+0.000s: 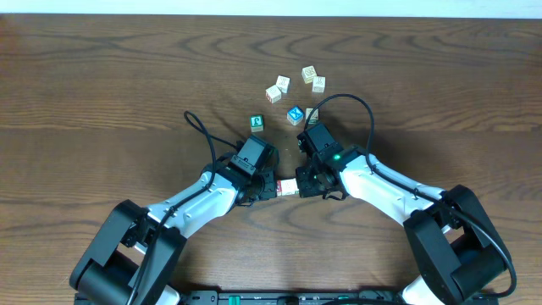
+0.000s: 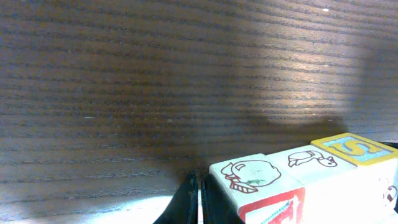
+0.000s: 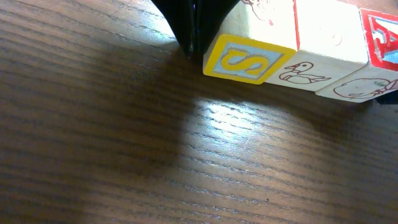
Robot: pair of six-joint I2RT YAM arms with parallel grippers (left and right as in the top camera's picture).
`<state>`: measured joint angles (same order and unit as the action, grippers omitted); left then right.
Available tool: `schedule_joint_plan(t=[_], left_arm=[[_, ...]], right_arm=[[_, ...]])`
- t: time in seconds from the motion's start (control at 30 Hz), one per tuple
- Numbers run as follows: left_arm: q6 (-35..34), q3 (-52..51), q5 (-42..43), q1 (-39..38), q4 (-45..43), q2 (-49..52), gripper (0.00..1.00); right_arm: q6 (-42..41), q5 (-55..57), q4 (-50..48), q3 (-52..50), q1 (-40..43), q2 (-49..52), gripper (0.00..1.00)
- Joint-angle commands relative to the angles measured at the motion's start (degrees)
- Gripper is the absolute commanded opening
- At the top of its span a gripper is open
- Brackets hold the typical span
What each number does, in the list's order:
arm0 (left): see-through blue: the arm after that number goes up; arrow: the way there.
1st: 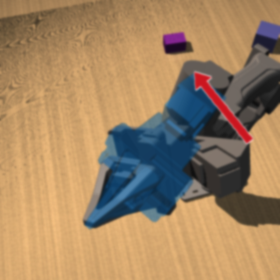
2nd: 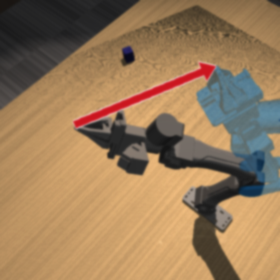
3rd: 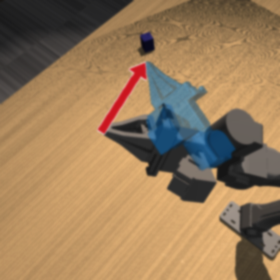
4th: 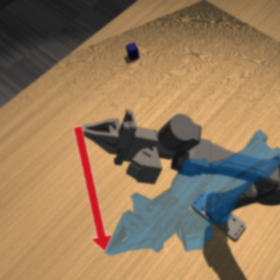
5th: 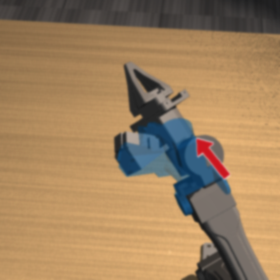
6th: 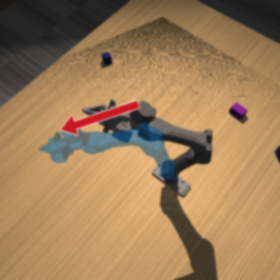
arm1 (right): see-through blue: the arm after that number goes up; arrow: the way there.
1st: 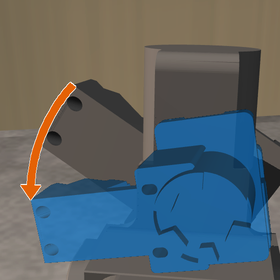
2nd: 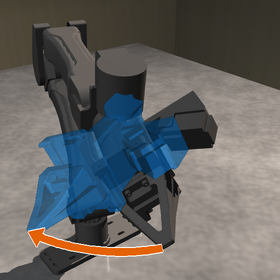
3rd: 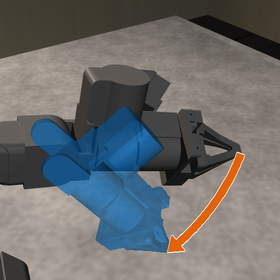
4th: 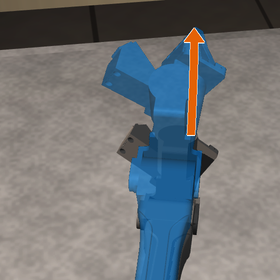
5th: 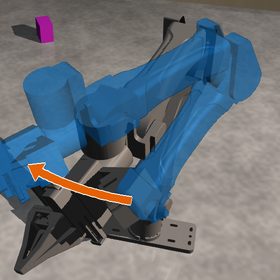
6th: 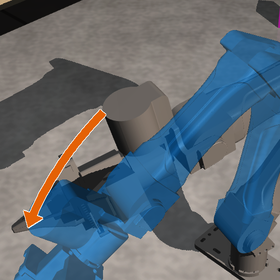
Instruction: Lift 3 blocks
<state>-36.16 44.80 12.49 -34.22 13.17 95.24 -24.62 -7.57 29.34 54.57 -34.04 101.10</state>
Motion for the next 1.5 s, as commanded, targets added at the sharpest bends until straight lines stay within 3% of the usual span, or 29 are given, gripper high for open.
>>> schedule_joint_plan(t=[0.0,1.47], left_arm=[[-0.11,0.44,9.22,-1.99,-2.19,0.17,0.07],[-0.59,1.70,9.64,-2.14,-1.70,-4.83,0.07]], right_arm=[[0.20,-16.90,-1.88,0.61,-5.18,0.04,0.01],[0.24,-14.95,0.85,0.61,-5.29,-4.37,0.01]])
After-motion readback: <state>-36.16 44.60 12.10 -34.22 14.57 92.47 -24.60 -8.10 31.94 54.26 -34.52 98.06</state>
